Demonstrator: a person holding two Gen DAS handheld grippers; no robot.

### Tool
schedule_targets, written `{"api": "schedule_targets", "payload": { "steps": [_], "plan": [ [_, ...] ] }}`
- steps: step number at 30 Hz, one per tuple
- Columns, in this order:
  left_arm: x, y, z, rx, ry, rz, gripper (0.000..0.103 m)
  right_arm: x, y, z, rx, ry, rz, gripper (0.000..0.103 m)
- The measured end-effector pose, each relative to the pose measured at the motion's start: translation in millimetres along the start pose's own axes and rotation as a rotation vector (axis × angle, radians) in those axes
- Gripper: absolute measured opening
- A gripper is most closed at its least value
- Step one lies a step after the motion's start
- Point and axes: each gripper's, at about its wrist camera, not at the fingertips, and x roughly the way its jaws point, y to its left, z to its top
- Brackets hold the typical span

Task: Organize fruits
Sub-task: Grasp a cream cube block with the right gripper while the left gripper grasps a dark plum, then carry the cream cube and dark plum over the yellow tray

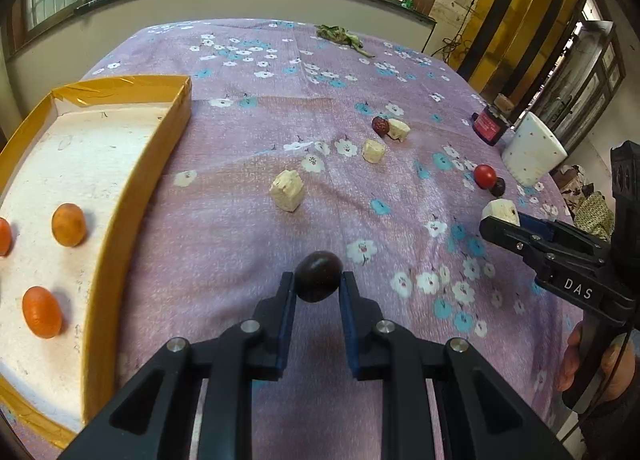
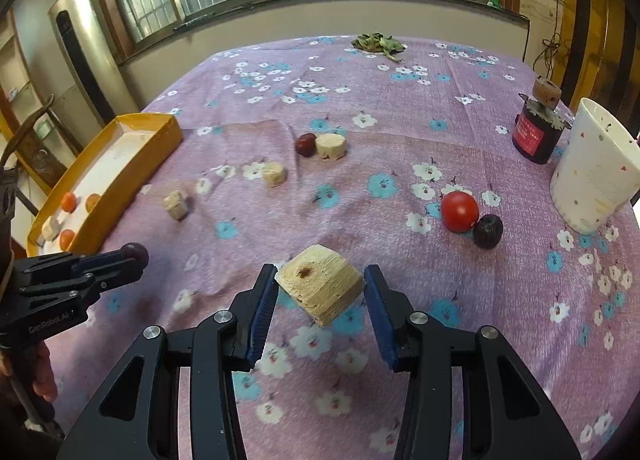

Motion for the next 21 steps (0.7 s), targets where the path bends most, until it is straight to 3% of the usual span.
{"api": "schedule_targets", "payload": {
  "steps": [11,21],
  "plan": [
    [-31,29,-6,0.007,-0.031,-0.016,0.024,0,45,-11,0.003,0.017,0.003,0.043],
    [-51,72,1,-0.021,-0.063,-0.006,0.024,11,101,14,-0.049,0.007,0.034,0.043]
  ]
}}
